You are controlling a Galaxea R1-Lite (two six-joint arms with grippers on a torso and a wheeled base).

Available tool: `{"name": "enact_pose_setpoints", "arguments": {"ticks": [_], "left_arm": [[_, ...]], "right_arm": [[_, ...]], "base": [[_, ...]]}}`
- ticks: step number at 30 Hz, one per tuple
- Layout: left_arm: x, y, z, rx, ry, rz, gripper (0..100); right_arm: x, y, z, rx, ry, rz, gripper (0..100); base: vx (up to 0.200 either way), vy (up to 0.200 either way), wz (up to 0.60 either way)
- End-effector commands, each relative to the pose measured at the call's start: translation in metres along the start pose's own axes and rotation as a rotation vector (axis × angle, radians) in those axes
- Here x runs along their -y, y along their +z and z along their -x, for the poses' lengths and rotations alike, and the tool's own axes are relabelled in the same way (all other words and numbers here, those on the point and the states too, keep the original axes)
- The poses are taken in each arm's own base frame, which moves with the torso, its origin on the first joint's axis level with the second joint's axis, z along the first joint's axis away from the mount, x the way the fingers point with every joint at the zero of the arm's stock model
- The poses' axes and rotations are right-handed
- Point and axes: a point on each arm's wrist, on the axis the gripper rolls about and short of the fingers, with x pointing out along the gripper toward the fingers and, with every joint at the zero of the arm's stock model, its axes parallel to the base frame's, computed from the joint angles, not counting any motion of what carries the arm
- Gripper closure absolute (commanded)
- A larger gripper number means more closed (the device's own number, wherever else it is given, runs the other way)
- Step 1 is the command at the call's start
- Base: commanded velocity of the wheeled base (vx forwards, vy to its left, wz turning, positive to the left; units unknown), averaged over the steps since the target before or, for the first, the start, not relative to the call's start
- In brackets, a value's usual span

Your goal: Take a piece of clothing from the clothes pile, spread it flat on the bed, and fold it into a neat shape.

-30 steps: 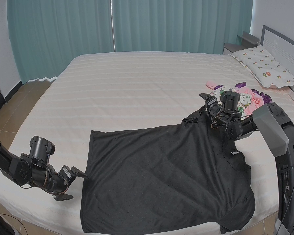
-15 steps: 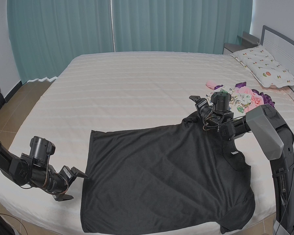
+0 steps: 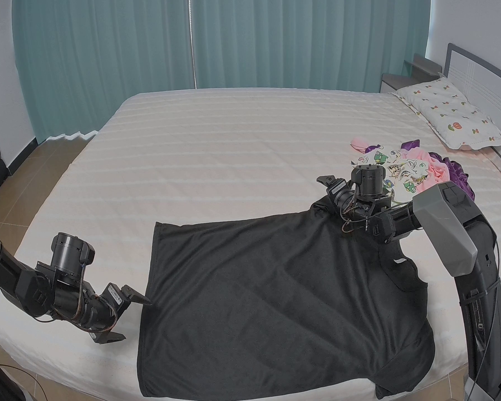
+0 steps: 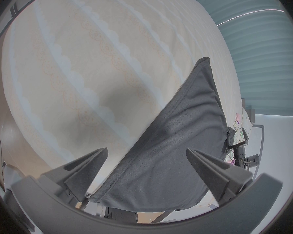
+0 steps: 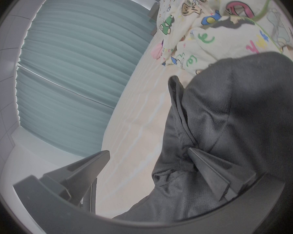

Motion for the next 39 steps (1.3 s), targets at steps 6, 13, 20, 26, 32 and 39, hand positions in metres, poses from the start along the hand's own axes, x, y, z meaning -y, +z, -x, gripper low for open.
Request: {"name": "enact_pose_setpoints", "arguments": {"ticks": [6,13,20,26,32,39], "left_arm": [[0.0,-0.002,-0.001,-0.006,0.003,-0.005,0],[0.0,-0.002,-0.001,-0.007,0.003,-0.006,0],[-0.001,-0.002,-0.004,-0.014,0.015,-0.004,0],[-0.001,-0.002,-0.004,-0.015,0.012,-0.004,0],[0.0,-0.002,-0.004,-0.015,0.012,-0.004,0],[0.0,-0.002,-0.004,-0.014,0.013,-0.004,0]], "right_arm": [[-0.002,0.01,0.013,0.009,-0.027,-0.004,0],[0.008,0.005,0.014,-0.007,-0.057,-0.004,0],[0.008,-0.012,0.006,-0.045,-0.034,-0.001,0],[-0.008,-0.001,-0.012,0.013,0.064,-0.025,0],[-0.048,0.028,-0.011,0.106,0.226,-0.085,0],[-0.037,0.018,-0.018,0.099,0.207,-0.061,0]], "base": [[0.0,0.0,0.0],[0.0,0.0,0.0],[0.0,0.0,0.0],[0.0,0.0,0.0],[0.0,0.0,0.0],[0.0,0.0,0.0]]}}
